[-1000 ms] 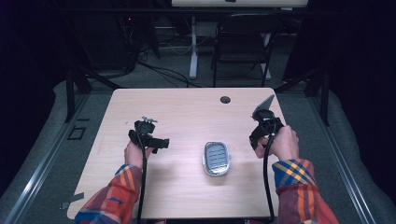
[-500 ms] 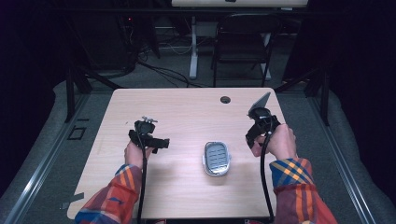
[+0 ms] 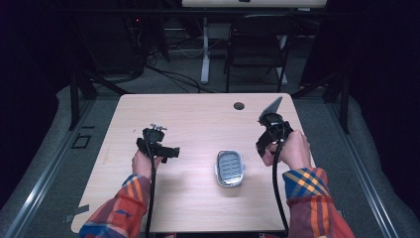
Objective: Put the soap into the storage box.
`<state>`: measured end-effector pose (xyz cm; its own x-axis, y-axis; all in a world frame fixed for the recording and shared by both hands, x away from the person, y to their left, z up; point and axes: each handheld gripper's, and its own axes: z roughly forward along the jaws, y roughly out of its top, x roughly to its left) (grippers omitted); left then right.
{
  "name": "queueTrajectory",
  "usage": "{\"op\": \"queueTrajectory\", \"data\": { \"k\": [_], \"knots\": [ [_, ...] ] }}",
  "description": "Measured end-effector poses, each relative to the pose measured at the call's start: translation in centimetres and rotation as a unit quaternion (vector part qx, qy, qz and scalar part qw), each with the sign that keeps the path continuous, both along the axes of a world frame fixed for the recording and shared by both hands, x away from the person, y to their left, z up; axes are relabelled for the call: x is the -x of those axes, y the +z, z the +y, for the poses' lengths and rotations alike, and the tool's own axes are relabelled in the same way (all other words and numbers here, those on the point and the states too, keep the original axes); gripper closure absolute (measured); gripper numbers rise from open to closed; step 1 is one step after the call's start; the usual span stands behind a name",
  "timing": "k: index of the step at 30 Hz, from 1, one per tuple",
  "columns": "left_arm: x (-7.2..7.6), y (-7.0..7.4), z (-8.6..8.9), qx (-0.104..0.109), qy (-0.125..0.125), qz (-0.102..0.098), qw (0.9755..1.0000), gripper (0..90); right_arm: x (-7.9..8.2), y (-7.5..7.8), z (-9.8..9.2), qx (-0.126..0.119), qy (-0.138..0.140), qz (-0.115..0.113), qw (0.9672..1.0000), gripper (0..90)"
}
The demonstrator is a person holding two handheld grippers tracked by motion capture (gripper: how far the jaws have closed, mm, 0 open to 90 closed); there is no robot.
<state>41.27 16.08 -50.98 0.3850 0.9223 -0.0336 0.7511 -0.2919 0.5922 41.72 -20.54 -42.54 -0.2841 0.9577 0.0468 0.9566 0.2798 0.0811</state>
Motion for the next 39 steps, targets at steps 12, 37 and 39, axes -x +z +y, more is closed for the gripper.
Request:
{"op": "queueTrajectory", "data": {
  "k": [12, 37, 39],
  "knots": [
    [0.0, 0.0, 0.0, 0.000, -0.001, 0.000, 1.0000, 0.1, 0.0, 0.1, 1.7, -0.010, 0.017, 0.001, 0.9998, 37.5],
    [0.0, 0.0, 0.0, -0.001, -0.004, -0.002, 1.0000, 0.1, -0.3, -0.7, 4.6, -0.024, 0.047, 0.014, 0.9985, 37.4],
    [0.0, 0.0, 0.0, -0.001, -0.005, -0.002, 1.0000, 0.1, -0.3, -0.8, 4.8, -0.027, 0.046, 0.012, 0.9985, 37.4]
  ]
}}
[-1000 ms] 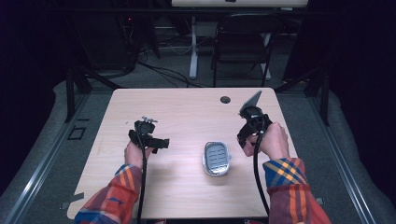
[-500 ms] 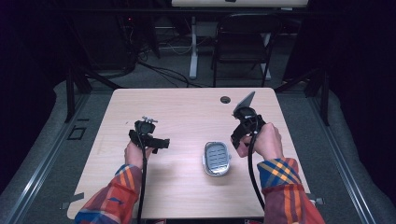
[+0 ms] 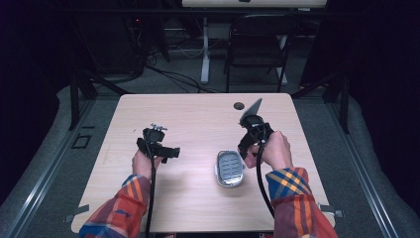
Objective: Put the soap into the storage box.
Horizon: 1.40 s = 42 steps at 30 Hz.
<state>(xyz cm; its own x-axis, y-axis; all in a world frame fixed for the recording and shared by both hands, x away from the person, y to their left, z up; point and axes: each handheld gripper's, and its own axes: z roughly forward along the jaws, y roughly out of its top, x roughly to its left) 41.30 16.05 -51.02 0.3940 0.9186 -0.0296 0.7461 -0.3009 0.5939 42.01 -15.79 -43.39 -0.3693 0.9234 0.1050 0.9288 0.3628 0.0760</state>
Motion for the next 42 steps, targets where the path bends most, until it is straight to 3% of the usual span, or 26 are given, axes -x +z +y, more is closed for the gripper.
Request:
{"op": "queueTrajectory", "data": {
  "k": [1, 17, 18, 22, 42],
  "knots": [
    [0.0, 0.0, 0.0, 0.001, 0.001, 0.000, 1.0000, 0.1, -0.2, 0.0, 0.2, 0.006, 0.011, 0.008, 0.9999, 37.4],
    [0.0, 0.0, 0.0, 0.000, -0.003, 0.001, 1.0000, 0.1, -0.6, -1.3, 1.9, -0.011, 0.006, 0.007, 0.9999, 37.4],
    [0.0, 0.0, 0.0, 0.000, -0.003, 0.001, 1.0000, 0.1, -0.8, -1.4, 2.1, -0.006, 0.016, 0.017, 0.9997, 37.4],
    [0.0, 0.0, 0.0, 0.000, -0.003, 0.001, 1.0000, 0.1, -0.9, -1.8, 2.6, -0.008, 0.019, 0.020, 0.9996, 37.4],
    [0.1, 0.0, -0.1, 0.001, -0.004, -0.001, 1.0000, 0.1, -1.2, -3.8, 4.1, -0.009, 0.005, 0.032, 0.9995, 37.4]
  ]
}}
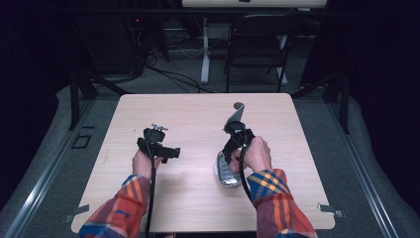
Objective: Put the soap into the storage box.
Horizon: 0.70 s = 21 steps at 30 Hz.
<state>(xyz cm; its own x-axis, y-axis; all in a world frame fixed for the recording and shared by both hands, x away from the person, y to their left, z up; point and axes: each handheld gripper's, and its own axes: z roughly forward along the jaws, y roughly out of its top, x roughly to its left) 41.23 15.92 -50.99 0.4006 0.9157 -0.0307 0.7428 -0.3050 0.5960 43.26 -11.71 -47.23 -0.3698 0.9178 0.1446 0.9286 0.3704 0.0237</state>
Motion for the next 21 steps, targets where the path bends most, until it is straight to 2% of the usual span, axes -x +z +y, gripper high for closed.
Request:
{"op": "queueTrajectory", "data": {
  "k": [6, 7, 8, 12, 16, 18, 19, 21],
  "knots": [
    [0.0, 0.0, 0.0, -0.002, -0.002, 0.000, 1.0000, 0.1, 0.0, -0.4, 0.1, -0.001, -0.007, 0.000, 1.0000, 37.4],
    [0.0, 0.0, 0.0, -0.001, -0.003, 0.000, 1.0000, 0.1, 0.1, -0.7, 0.2, -0.010, -0.017, -0.011, 0.9997, 37.4],
    [0.0, 0.0, 0.0, -0.001, -0.003, 0.000, 1.0000, 0.1, 0.1, -0.7, 0.2, -0.010, -0.017, -0.011, 0.9997, 37.4],
    [0.0, 0.0, 0.0, -0.001, -0.003, -0.001, 1.0000, 0.1, 0.0, -0.7, 0.4, -0.002, -0.008, 0.001, 1.0000, 37.3],
    [0.0, 0.0, 0.0, -0.001, -0.005, -0.001, 1.0000, 0.1, 0.0, -1.0, 0.6, -0.001, -0.017, -0.001, 0.9999, 37.3],
    [0.0, 0.0, -0.1, 0.001, -0.004, -0.001, 1.0000, 0.1, 0.0, -0.9, 0.6, 0.006, -0.013, 0.006, 0.9999, 37.3],
    [0.0, 0.0, -0.1, 0.001, -0.004, -0.002, 1.0000, 0.1, 0.1, -1.1, 0.7, 0.000, -0.025, 0.001, 0.9997, 37.3],
    [0.0, 0.0, -0.1, 0.001, -0.005, -0.002, 1.0000, 0.1, 0.0, -1.3, 0.6, 0.000, -0.028, 0.003, 0.9996, 37.3]
  ]
}}
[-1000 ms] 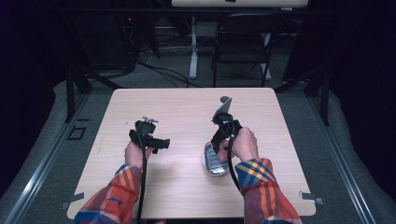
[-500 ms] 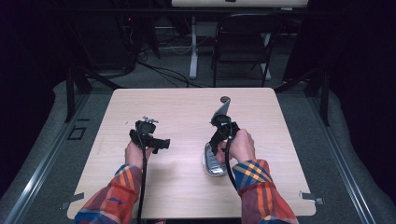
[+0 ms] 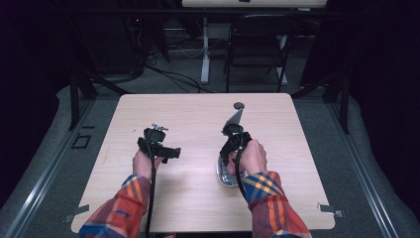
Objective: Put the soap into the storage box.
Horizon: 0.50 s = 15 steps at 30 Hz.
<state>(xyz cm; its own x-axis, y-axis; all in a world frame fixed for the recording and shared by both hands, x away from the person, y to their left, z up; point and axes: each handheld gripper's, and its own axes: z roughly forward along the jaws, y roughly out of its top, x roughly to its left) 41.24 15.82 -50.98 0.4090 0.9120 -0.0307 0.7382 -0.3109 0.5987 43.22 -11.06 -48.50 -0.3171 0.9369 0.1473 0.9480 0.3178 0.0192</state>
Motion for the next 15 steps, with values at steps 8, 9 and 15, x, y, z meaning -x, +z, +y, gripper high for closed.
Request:
{"op": "queueTrajectory", "data": {
  "k": [8, 9, 15],
  "knots": [
    [0.0, 0.0, 0.0, -0.003, -0.003, 0.001, 1.0000, 0.1, 0.3, 0.4, -0.1, -0.002, -0.006, -0.006, 1.0000, 38.1],
    [0.0, 0.0, 0.0, -0.002, -0.003, 0.000, 1.0000, 0.1, 0.3, 0.6, -0.3, -0.003, -0.001, -0.001, 1.0000, 37.6],
    [0.0, 0.0, 0.0, -0.002, -0.004, -0.001, 1.0000, 0.1, 0.6, 1.5, -1.2, -0.016, 0.013, -0.016, 0.9997, 33.3]
  ]
}}
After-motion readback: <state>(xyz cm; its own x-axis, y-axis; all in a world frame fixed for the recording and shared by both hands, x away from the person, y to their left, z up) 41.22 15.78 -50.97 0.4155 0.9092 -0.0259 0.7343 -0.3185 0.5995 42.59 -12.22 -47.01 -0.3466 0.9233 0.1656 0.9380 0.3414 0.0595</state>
